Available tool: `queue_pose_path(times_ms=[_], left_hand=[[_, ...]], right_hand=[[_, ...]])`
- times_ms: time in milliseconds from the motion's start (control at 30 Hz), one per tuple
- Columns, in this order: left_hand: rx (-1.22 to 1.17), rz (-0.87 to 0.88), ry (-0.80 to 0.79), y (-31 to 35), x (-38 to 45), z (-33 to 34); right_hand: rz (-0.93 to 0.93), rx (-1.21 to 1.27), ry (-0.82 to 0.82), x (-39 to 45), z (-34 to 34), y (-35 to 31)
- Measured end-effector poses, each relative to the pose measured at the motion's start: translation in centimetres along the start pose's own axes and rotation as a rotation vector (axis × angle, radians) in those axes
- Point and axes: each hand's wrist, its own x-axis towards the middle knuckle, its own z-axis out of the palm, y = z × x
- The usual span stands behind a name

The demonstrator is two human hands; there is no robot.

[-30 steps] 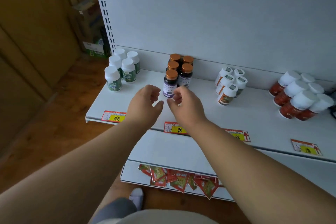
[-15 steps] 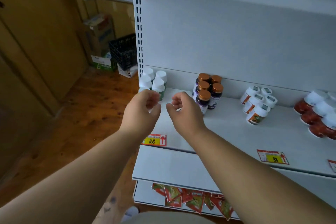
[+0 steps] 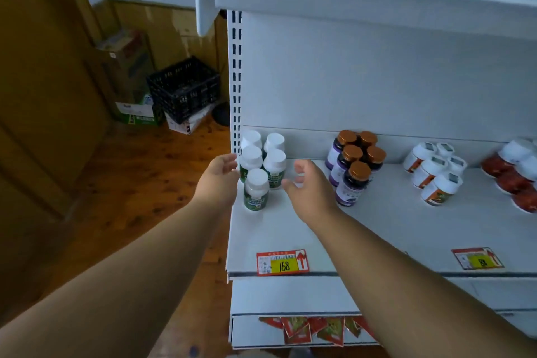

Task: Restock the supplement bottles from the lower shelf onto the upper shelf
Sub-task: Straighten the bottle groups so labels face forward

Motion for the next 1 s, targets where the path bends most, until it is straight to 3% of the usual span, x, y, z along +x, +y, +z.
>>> queue_pose_path(times_ms=[133, 367, 667, 1000], left_hand=[[0.318, 0.119, -0.005, -0.2, 2.6, 0.0], [0.501, 0.201, -0.084, 0.7, 4.0, 0.4], [0.251, 0.109, -0.157, 0.3, 4.9, -0.5], [0.343, 0.163, -0.19, 0.4, 5.3, -0.6]], right_hand=[[-0.044, -0.007, -0.041, 2.3, 1.1, -0.4], [-0.099, 0.026, -0.06, 4.3, 1.6, -0.3], [-0.094, 0.118, -0.099, 4.7, 1.6, 1.1], [-0.082, 0.166, -0.191, 4.5, 1.5, 0.3]])
